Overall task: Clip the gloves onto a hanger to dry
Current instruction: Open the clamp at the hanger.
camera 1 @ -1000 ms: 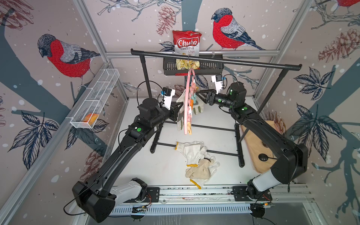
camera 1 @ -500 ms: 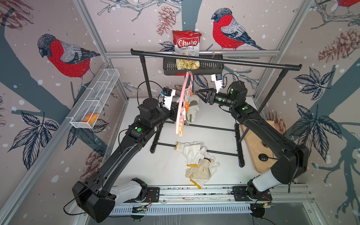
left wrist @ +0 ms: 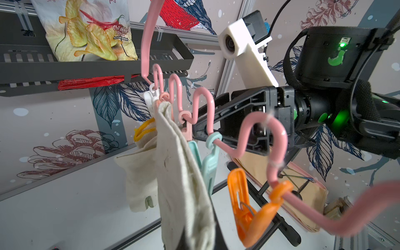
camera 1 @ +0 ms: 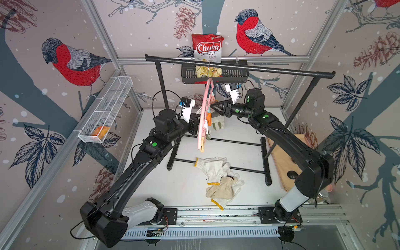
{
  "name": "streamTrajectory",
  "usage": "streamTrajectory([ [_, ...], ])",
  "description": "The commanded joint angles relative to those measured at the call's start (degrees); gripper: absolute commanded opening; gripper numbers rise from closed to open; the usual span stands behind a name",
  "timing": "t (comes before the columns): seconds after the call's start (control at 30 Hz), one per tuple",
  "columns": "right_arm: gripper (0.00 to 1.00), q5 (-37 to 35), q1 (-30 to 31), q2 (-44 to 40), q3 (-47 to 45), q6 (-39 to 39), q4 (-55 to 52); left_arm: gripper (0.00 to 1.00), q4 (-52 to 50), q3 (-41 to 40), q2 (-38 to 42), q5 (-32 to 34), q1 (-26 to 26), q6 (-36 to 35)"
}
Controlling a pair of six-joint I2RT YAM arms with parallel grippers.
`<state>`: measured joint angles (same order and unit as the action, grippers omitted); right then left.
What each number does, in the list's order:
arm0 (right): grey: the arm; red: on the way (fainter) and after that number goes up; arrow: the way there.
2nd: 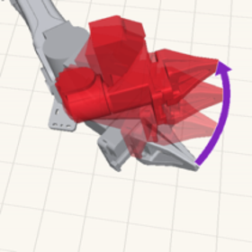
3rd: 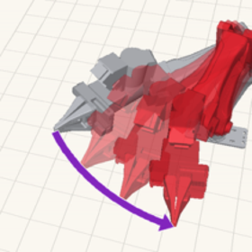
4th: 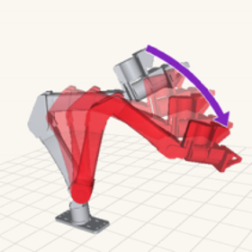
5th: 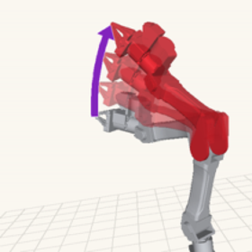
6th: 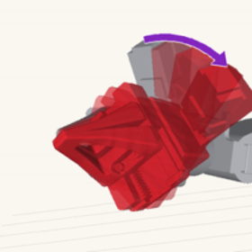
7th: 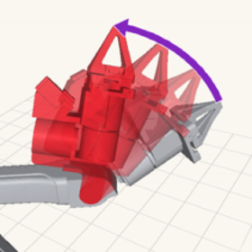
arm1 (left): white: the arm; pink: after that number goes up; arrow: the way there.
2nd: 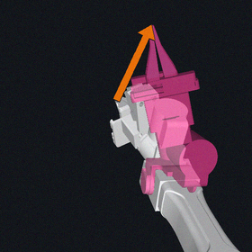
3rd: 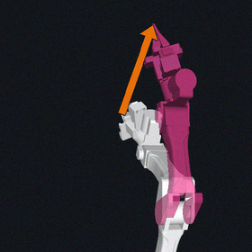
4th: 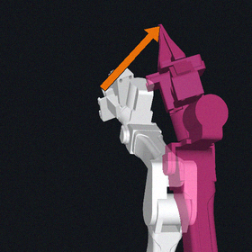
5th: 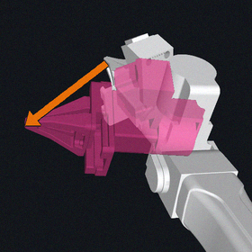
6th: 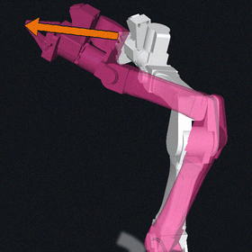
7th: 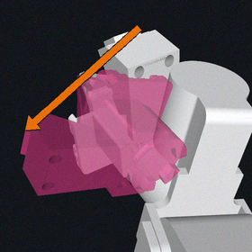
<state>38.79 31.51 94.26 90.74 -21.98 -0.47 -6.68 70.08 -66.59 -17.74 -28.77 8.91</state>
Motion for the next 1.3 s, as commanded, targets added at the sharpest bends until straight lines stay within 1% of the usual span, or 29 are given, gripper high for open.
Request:
streamTrajectory([
  [0.0, 0.54, 1.8, 0.4, 0.1, 0.0, 0.9, 1.8, 0.00, 2.4, 0.4, 0.2, 0.3, 0.0, -0.7],
  [0.6, 0.55, 2.5, 0.5, 1.0, 0.1, 0.8, 2.5, 0.00, 2.3, 1.0, -0.4, 0.2, -0.2, -0.7],
  [1.27, 0.58, 5.5, 0.3, 3.7, 2.2, 0.3, 4.3, 0.00, 2.0, 1.8, -1.1, 0.0, -0.3, -1.1],
])
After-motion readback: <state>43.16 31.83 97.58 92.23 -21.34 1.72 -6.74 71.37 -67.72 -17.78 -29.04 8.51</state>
